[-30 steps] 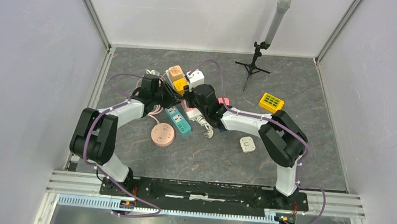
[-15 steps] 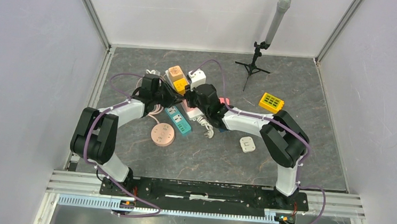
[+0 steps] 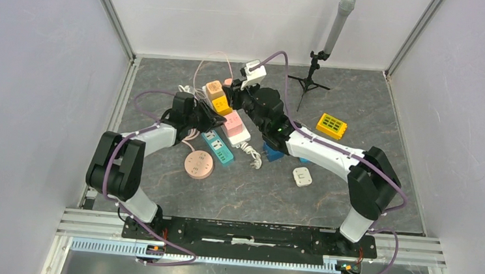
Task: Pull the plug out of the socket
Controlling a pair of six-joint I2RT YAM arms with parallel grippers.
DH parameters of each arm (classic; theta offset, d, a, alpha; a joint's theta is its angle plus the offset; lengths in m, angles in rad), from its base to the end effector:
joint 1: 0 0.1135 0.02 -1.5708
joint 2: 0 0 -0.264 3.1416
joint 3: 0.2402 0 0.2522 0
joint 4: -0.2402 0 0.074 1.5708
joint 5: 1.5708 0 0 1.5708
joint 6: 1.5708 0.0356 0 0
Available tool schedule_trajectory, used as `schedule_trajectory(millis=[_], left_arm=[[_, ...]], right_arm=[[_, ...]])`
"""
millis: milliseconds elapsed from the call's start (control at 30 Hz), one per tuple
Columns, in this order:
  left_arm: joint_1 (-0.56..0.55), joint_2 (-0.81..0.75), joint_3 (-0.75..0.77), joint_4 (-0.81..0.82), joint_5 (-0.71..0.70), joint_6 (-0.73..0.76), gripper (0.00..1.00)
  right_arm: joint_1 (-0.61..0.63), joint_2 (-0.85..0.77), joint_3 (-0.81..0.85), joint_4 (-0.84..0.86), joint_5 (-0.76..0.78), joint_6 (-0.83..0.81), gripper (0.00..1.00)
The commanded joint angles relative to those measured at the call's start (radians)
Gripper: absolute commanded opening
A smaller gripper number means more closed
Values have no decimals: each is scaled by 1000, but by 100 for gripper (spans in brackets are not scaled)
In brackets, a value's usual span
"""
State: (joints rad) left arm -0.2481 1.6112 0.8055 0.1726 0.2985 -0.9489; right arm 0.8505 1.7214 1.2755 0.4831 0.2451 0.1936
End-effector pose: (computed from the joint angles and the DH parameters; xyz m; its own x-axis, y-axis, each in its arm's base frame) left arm 0.3180 -0.0914 0.1782 -0.7117 -0.6211 -0.3283 -0.1955 0.6239 -0.7566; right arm 0.2802 0.3062 0.3270 -0.0854 0.1856 -0.9789 -0.5633 0.8014 0.2011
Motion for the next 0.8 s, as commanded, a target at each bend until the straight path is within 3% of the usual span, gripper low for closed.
schedule_trajectory(millis=[0,200,400,500,767], left_arm=[[6,48,-21,-251,-37,95,35],[6,-100,98,-337,-44,61,47],[6,-310,116,-522,-211,66,59],[6,-421,69,-571,-231,86,65],[7,-654,-103,-540,-49,134,77]], right_arm=[[1,-22,55,-58,34,-43,0],[-1,10,116,-206,22,-5,0],[-5,17,125,-406,-124,51,0],[-5,-28,47,-480,-228,43,0],[-7,-252,-297,-583,-555,-7,0]])
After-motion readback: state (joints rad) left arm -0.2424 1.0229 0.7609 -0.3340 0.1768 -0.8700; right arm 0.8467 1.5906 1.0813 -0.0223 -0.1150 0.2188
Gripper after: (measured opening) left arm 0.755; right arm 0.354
